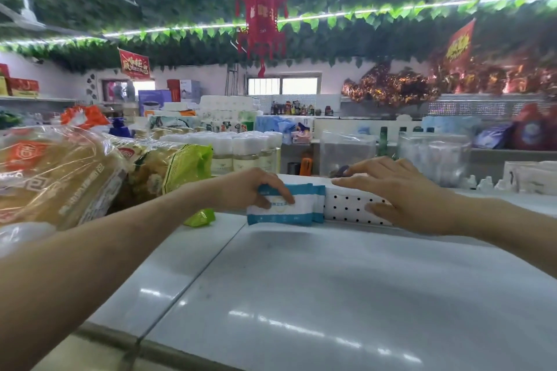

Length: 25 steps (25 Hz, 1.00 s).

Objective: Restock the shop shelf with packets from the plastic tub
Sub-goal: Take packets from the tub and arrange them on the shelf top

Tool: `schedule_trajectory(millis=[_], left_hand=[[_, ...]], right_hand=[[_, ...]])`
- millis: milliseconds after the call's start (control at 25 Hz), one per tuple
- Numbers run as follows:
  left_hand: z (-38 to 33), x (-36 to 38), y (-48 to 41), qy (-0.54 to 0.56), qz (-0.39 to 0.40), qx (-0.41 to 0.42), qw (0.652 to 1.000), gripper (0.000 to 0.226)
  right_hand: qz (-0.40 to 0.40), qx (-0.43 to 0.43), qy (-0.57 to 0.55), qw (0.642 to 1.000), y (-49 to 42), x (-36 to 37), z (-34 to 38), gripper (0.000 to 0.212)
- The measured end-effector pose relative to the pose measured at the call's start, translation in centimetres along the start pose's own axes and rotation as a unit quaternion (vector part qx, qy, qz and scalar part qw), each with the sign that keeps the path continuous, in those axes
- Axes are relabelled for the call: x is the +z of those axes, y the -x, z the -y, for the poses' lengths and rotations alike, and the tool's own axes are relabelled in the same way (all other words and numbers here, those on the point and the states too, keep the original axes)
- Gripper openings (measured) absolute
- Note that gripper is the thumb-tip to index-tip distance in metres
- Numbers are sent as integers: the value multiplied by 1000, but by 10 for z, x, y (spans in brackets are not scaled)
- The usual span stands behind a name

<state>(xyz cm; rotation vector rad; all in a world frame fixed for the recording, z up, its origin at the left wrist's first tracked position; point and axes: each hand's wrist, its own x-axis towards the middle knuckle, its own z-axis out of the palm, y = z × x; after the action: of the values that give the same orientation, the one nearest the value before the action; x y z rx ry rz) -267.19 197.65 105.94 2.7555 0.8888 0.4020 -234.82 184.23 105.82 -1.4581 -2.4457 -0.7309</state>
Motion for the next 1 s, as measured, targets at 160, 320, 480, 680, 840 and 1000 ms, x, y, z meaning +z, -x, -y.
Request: schedule_trajectory(millis=[160,320,480,680,840,1000], left_hand=[[6,9,-29,22,17,9,1000,45],[4,19,-45,17,16,8,1000,45],[1,32,-54,-62,-33,33,997,49],[-4,41,-49,-131,-91,16,987,44],[-15,20,-4,-134,-83,-13,987,43],[-33,-5,95,-135,-102,-53,984,36]], right_hand=[[-1,0,-7,1000,24,-6,-5,66],[-3,0,-11,1000,32,-6,-9,66],[-3,-9,-18,1000,38,-7,-11,63],[10,-44,-22,999,34,-11,-5,58],[-5,-94,-45,995,4,-11,12,57],[-8,-161,-92,983,-47,-6,55,55]])
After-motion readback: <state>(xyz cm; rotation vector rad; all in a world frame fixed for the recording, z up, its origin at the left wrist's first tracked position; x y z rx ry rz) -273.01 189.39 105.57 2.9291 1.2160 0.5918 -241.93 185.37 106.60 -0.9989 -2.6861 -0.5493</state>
